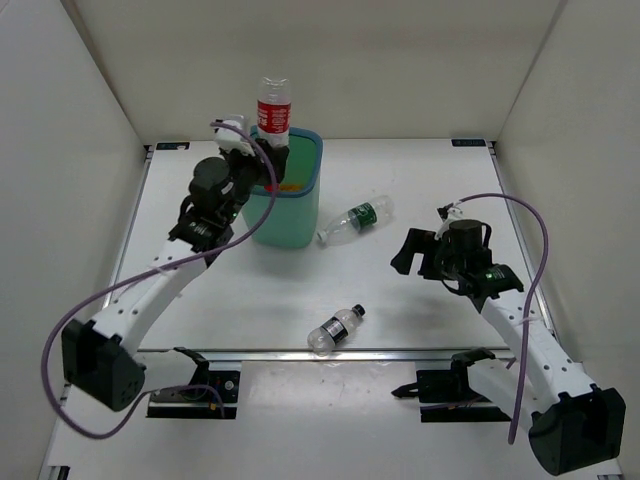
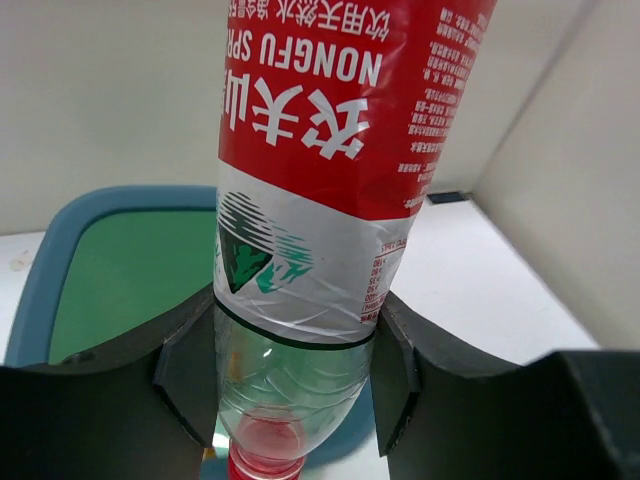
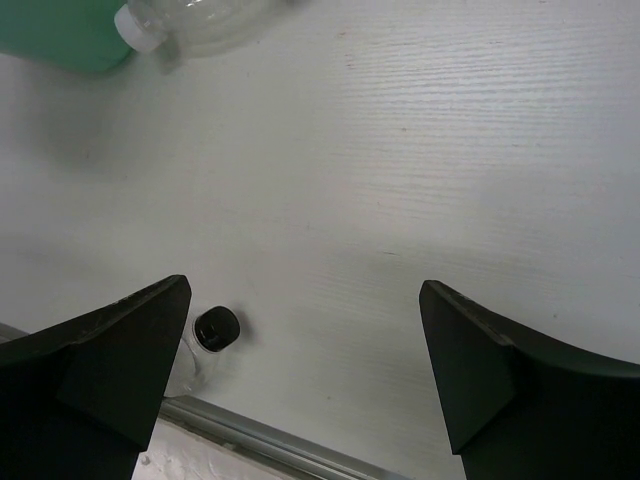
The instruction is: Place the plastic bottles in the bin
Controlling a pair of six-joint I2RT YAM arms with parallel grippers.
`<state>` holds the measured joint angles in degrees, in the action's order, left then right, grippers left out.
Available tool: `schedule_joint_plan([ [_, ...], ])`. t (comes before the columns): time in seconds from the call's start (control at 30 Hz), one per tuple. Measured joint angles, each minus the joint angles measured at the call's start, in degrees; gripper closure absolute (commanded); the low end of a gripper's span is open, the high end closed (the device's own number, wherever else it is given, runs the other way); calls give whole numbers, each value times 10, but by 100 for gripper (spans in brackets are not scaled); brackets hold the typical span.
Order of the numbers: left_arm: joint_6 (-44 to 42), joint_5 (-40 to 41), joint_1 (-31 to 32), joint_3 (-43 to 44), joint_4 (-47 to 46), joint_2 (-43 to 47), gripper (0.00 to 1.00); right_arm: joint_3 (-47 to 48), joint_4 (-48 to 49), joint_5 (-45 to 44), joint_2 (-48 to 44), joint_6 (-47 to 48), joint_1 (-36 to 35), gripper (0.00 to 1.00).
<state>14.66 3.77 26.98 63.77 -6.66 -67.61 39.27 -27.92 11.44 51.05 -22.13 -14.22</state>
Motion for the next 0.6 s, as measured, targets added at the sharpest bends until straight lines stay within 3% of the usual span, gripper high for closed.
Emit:
schedule_joint_plan([
  [0.17, -27, 48, 2, -8, -68, -81, 28, 0, 6, -3, 30, -18, 13, 2],
  [0.2, -33, 58, 1, -16, -81, -84, 1, 0, 6, -6, 40, -25, 19, 1],
  [0.37, -64, 98, 6, -35, -102, -72, 1, 10, 20, -11, 84, -59, 31, 1],
  [0.6, -72, 106, 16, -2, -20, -23, 1, 88, 81, -33, 219, -121, 2, 1],
])
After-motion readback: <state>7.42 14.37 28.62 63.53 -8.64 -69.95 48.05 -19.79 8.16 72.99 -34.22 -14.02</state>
